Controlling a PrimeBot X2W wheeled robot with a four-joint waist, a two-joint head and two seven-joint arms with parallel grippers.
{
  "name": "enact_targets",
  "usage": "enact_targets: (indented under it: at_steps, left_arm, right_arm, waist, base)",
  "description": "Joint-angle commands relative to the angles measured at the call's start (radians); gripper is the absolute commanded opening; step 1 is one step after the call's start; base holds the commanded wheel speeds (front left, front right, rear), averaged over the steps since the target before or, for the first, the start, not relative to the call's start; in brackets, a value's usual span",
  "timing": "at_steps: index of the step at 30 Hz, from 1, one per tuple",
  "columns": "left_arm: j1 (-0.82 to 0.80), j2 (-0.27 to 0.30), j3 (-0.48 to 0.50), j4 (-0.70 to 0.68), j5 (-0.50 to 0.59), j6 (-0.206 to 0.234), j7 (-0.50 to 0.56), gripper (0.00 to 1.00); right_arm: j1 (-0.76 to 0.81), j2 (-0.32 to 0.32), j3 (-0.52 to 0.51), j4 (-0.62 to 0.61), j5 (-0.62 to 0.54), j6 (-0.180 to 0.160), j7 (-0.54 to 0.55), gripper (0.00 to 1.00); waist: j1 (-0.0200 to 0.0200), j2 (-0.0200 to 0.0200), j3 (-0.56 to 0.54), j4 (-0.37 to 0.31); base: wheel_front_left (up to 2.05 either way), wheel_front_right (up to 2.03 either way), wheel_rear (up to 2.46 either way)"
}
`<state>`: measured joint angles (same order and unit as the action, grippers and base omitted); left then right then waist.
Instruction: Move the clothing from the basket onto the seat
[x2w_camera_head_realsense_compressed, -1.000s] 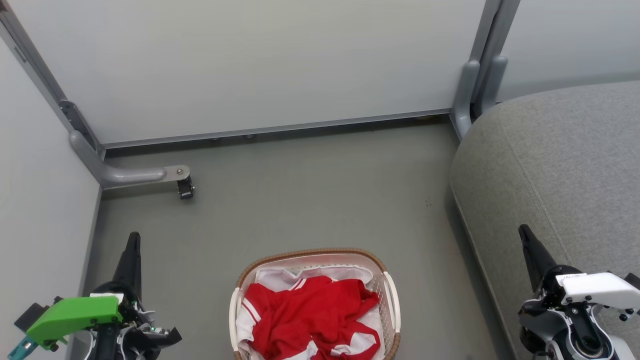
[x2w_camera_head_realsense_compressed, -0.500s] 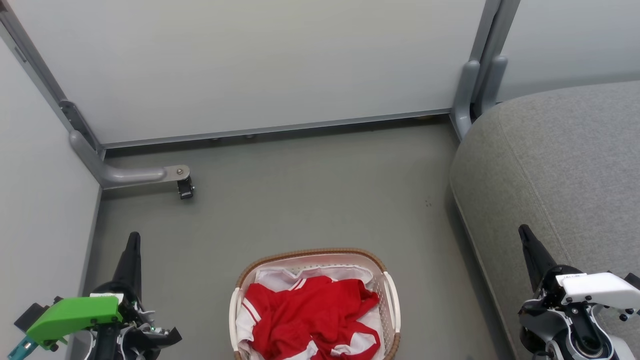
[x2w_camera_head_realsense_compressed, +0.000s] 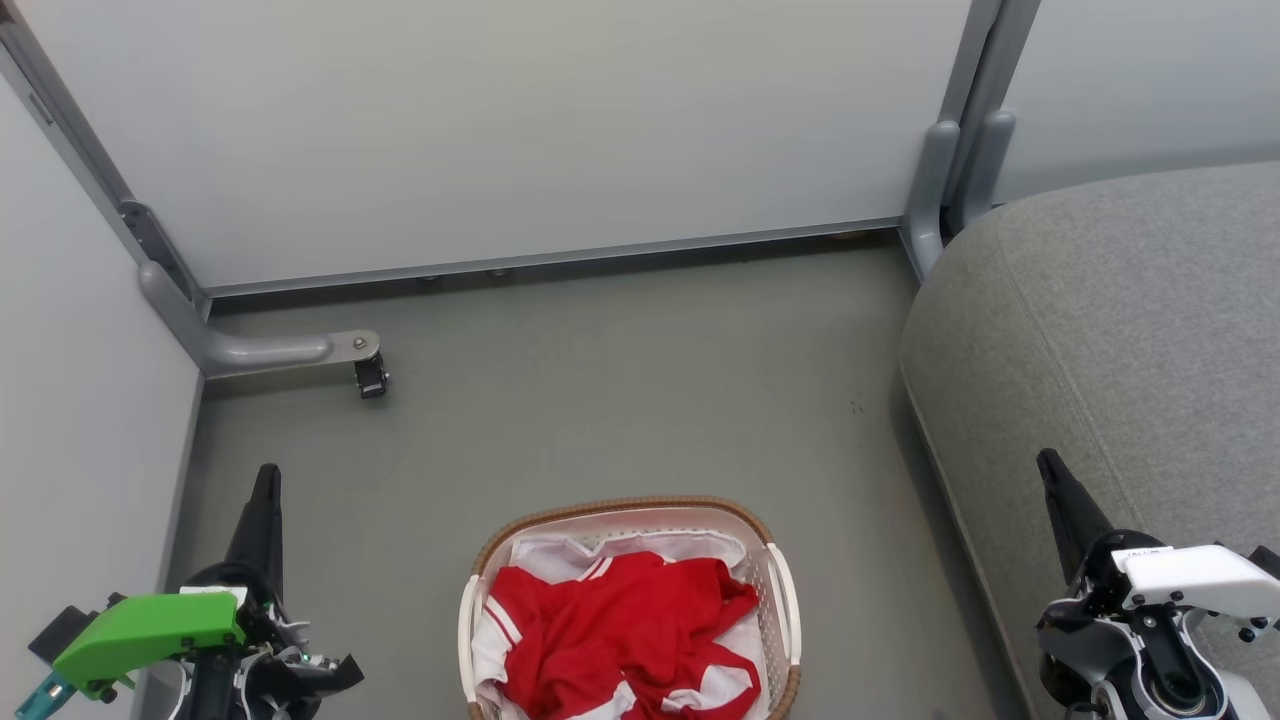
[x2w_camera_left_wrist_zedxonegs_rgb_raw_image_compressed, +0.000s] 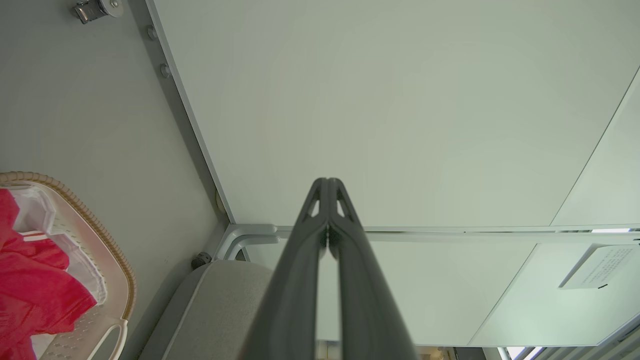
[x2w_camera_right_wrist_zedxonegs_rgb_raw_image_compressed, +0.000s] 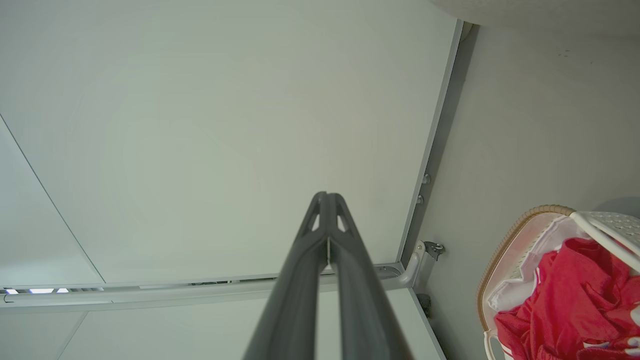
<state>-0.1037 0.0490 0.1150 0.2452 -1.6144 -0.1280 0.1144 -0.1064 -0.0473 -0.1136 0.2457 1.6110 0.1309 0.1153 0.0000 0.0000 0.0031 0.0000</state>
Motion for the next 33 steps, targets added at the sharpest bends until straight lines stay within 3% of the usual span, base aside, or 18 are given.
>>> enact_targets:
  at_steps: [1,33]
  left_arm:
    - [-0.011,0.003,0.000,-0.001,0.003,-0.007,0.002,0.00]
    - [-0.011,0.003,0.000,-0.001,0.003,-0.007,0.002,0.00]
  right_arm:
    - [-0.005,-0.006,-0.001,-0.003,0.004,0.000,0.000,0.00]
    - [-0.005,-0.006,-0.001,-0.003,0.004,0.000,0.000,0.00]
  waist:
    - [0.0000,0.0000,0.000,0.000]
    - [0.0000,0.0000,0.000,0.000]
  base:
    - [0.00,0.00,0.00]
    - [0.00,0.00,0.00]
